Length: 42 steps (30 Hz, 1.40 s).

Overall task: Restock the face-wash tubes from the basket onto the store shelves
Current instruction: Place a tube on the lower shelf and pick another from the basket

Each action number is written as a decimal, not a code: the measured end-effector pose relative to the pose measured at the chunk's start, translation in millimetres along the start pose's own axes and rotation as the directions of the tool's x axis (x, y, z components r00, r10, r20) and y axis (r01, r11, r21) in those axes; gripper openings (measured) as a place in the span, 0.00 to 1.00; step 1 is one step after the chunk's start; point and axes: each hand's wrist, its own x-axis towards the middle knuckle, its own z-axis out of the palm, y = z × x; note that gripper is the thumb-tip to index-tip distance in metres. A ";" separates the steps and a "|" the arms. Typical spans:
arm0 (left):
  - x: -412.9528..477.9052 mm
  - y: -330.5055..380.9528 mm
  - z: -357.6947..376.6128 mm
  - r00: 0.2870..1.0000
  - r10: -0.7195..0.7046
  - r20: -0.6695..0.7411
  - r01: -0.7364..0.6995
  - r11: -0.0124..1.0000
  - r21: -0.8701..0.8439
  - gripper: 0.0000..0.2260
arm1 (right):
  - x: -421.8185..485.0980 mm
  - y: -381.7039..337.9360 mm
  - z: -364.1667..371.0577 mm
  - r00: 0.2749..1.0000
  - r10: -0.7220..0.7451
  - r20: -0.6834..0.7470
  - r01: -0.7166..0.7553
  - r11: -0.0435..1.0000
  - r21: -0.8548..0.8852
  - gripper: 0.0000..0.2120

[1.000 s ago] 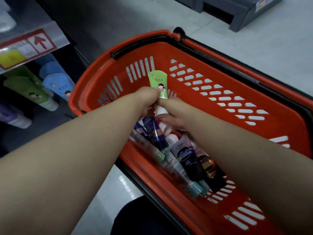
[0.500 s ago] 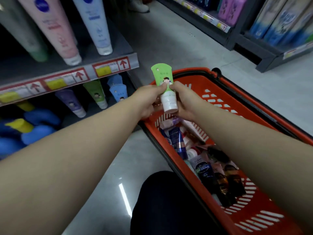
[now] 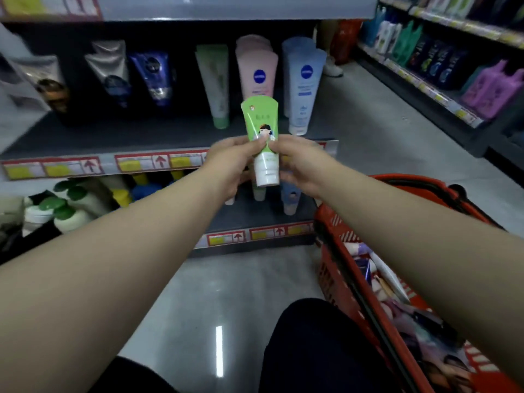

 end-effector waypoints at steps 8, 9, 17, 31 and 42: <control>15.3 34.7 -65.0 0.977 0.178 -0.118 -0.175 0.984 0.040 0.07 | 32.2 -14.9 70.3 0.991 -0.114 -0.074 0.105 0.988 -0.112 0.17; 16.7 36.7 -70.5 0.975 0.184 -0.123 -0.181 0.983 0.034 0.07 | 34.0 -15.4 76.3 0.991 -0.119 -0.066 0.112 0.988 -0.106 0.17; 25.5 37.6 -106.7 0.968 0.196 -0.156 -0.192 0.981 0.037 0.10 | 47.9 -9.9 105.2 0.992 -0.124 -0.034 0.118 0.982 -0.145 0.11; 39.1 -46.9 -106.8 0.997 0.064 -0.031 -0.059 0.987 0.152 0.07 | 55.6 65.0 52.8 0.999 0.028 0.015 -0.022 0.945 -0.325 0.11; 94.0 -149.2 -82.0 0.996 0.074 -0.048 -0.053 0.940 0.336 0.08 | 91.9 159.2 -4.3 0.969 0.052 -0.242 -0.127 0.944 -0.304 0.15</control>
